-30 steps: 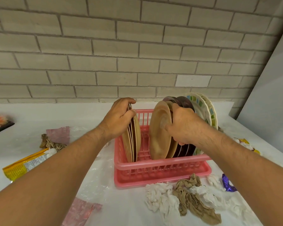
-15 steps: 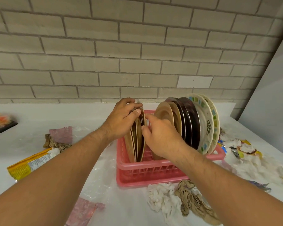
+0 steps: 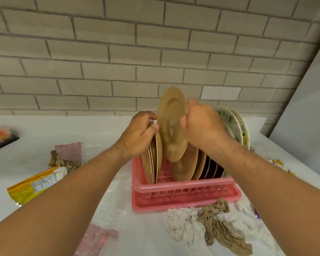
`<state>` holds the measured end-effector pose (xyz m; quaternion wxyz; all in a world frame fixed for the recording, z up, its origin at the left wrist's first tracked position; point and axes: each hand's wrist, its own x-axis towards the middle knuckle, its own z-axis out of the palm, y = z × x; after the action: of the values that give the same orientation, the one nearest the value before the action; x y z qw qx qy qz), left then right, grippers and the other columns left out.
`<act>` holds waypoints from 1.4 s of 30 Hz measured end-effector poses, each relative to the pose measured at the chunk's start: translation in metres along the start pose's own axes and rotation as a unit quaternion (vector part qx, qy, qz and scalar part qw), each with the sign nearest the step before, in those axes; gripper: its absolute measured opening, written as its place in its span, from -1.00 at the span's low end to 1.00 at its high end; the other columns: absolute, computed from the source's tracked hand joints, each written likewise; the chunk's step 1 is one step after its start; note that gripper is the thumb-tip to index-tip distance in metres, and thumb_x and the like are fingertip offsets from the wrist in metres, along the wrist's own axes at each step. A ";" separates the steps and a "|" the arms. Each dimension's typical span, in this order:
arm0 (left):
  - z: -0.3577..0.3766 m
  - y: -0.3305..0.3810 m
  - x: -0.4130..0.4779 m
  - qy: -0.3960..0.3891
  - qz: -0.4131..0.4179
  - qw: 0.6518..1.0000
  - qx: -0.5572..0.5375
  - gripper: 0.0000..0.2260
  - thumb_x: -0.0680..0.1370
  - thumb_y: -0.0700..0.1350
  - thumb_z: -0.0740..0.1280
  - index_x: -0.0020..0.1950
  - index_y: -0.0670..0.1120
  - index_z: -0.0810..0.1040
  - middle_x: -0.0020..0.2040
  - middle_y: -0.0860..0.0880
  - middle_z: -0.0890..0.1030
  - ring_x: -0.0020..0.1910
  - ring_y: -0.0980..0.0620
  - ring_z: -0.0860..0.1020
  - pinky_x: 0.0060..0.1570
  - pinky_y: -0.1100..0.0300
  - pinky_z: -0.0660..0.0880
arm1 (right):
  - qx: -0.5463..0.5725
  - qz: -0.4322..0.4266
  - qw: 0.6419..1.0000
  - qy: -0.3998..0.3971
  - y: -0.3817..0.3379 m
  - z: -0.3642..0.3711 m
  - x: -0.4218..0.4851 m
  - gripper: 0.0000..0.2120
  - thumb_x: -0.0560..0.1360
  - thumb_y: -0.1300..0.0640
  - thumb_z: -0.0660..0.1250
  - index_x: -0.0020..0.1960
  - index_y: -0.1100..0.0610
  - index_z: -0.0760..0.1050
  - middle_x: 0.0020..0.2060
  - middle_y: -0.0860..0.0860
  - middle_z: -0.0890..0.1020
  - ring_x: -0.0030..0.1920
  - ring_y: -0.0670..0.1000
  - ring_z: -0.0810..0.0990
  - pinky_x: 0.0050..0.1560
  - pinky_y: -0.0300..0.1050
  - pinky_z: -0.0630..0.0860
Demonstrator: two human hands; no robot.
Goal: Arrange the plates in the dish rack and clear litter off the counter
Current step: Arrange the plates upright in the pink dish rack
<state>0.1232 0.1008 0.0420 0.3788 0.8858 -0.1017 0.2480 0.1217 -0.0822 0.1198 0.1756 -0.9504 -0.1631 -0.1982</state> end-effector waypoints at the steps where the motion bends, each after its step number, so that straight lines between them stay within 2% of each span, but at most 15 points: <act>1: 0.000 0.000 0.000 -0.001 0.001 1.000 0.003 -0.76 0.60 -0.05 0.16 0.25 0.04 0.41 0.28 0.12 0.40 0.09 0.59 0.24 -0.01 0.66 0.17 | -0.009 0.004 1.000 0.009 0.002 -0.003 0.003 -0.81 0.54 0.16 0.18 0.15 0.14 0.33 -0.31 0.03 0.49 -0.30 0.07 0.53 -0.41 -0.10 0.42; 3: 0.001 0.002 0.001 -0.004 0.001 1.000 0.006 -0.76 0.60 -0.05 0.15 0.26 0.04 0.41 0.28 0.13 0.39 0.09 0.57 0.26 -0.02 0.66 0.17 | -0.037 0.017 0.999 -0.003 0.002 -0.005 0.002 -0.75 0.53 0.18 0.24 0.18 0.15 0.32 -0.30 0.04 0.48 -0.27 0.09 0.54 -0.40 -0.08 0.45; 5: 0.002 0.002 0.001 -0.002 0.005 1.000 0.006 -0.76 0.59 -0.05 0.15 0.25 0.04 0.41 0.28 0.13 0.39 0.09 0.50 0.28 -0.01 0.64 0.17 | -0.066 0.029 0.997 -0.039 0.001 0.000 -0.005 -0.71 0.53 0.18 0.27 0.21 0.15 0.31 -0.25 0.06 0.50 -0.22 0.10 0.56 -0.28 0.02 0.57; 7: 0.002 0.002 0.001 -0.001 0.007 1.000 -0.001 -0.77 0.59 -0.04 0.16 0.24 0.04 0.42 0.27 0.12 0.40 0.11 0.50 0.28 0.01 0.62 0.18 | -0.072 0.029 0.995 -0.067 0.001 0.008 -0.013 -0.72 0.53 0.20 0.23 0.21 0.15 0.31 -0.18 0.09 0.51 -0.20 0.10 0.52 -0.18 0.05 0.56; 9: 0.002 0.003 0.002 -0.003 0.008 1.000 -0.006 -0.77 0.59 -0.04 0.17 0.24 0.04 0.42 0.27 0.12 0.40 0.11 0.56 0.26 0.01 0.65 0.17 | -0.067 0.019 0.994 -0.081 0.002 0.013 -0.017 -0.71 0.51 0.24 0.21 0.22 0.17 0.30 -0.15 0.10 0.50 -0.22 0.11 0.48 -0.23 0.01 0.50; 13: 0.003 0.003 0.002 -0.003 0.009 1.000 -0.008 -0.76 0.58 -0.03 0.17 0.24 0.05 0.42 0.26 0.13 0.40 0.11 0.58 0.25 0.02 0.58 0.19 | -0.045 0.031 0.990 -0.128 0.003 0.019 -0.023 -0.59 0.47 0.28 0.26 0.30 0.16 0.28 -0.20 0.03 0.47 -0.21 0.07 0.55 -0.30 -0.05 0.52; 19: 0.005 0.005 0.003 -0.004 0.012 1.000 -0.003 -0.77 0.59 -0.06 0.16 0.24 0.03 0.42 0.26 0.13 0.40 0.18 0.34 0.28 0.06 0.52 0.17 | -0.025 0.073 0.981 -0.178 0.010 0.016 -0.023 -0.55 0.48 0.27 0.27 0.34 0.16 0.25 -0.18 0.04 0.47 -0.20 0.06 0.56 -0.31 -0.06 0.54; 21: 0.006 0.006 0.003 -0.003 0.015 1.000 -0.001 -0.77 0.59 -0.07 0.16 0.25 0.02 0.42 0.26 0.13 0.41 0.19 0.33 0.28 0.05 0.53 0.18 | -0.038 0.070 0.979 -0.189 0.011 0.015 -0.022 -0.52 0.48 0.29 0.27 0.36 0.15 0.23 -0.17 0.06 0.49 -0.21 0.07 0.57 -0.37 -0.08 0.51; 27: 0.005 0.008 0.003 -0.009 0.009 1.000 -0.001 -0.76 0.60 -0.07 0.16 0.26 0.01 0.42 0.29 0.12 0.40 0.20 0.31 0.28 0.06 0.53 0.16 | -0.053 0.063 0.975 -0.205 0.018 0.011 -0.019 -0.54 0.47 0.31 0.29 0.32 0.09 0.29 -0.16 0.05 0.50 -0.29 0.03 0.52 -0.46 -0.14 0.38; 32: 0.003 0.009 0.002 -0.011 0.004 1.000 -0.002 -0.76 0.60 -0.07 0.17 0.27 0.01 0.42 0.30 0.11 0.40 0.22 0.30 0.28 0.06 0.53 0.16 | -0.074 0.058 0.973 -0.210 0.016 0.007 -0.018 -0.55 0.48 0.30 0.31 0.32 0.11 0.30 -0.17 0.04 0.51 -0.30 0.01 0.51 -0.46 -0.15 0.38; 36: 0.003 0.011 0.002 -0.015 0.001 1.000 -0.001 -0.76 0.60 -0.07 0.16 0.27 0.01 0.42 0.31 0.10 0.39 0.18 0.33 0.29 0.06 0.53 0.17 | -0.075 0.065 0.974 -0.203 0.014 0.003 -0.018 -0.48 0.51 0.27 0.31 0.43 0.08 0.27 -0.12 0.07 0.58 -0.23 0.05 0.58 -0.37 -0.12 0.48; 40: 0.003 0.011 0.002 -0.016 -0.001 1.000 0.001 -0.76 0.61 -0.06 0.16 0.27 0.01 0.42 0.32 0.10 0.39 0.19 0.32 0.30 0.05 0.53 0.16 | -0.085 0.071 0.973 -0.202 0.013 -0.002 -0.018 -0.61 0.53 0.26 0.31 0.34 0.13 0.39 -0.10 0.08 0.60 -0.20 0.04 0.59 -0.29 -0.11 0.54; 42: 0.003 0.011 0.002 -0.015 -0.001 1.000 0.002 -0.75 0.60 -0.06 0.16 0.27 0.01 0.42 0.31 0.10 0.39 0.21 0.30 0.29 0.06 0.53 0.16 | -0.085 0.065 0.975 -0.194 0.013 -0.003 -0.018 -0.61 0.53 0.24 0.31 0.34 0.13 0.38 -0.06 0.08 0.60 -0.15 0.07 0.61 -0.17 -0.06 0.59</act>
<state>0.1219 0.0910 0.0477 0.3760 0.8901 -0.1063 0.2344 0.1102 -0.0997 0.1114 0.0715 -0.9908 -0.1147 -0.0114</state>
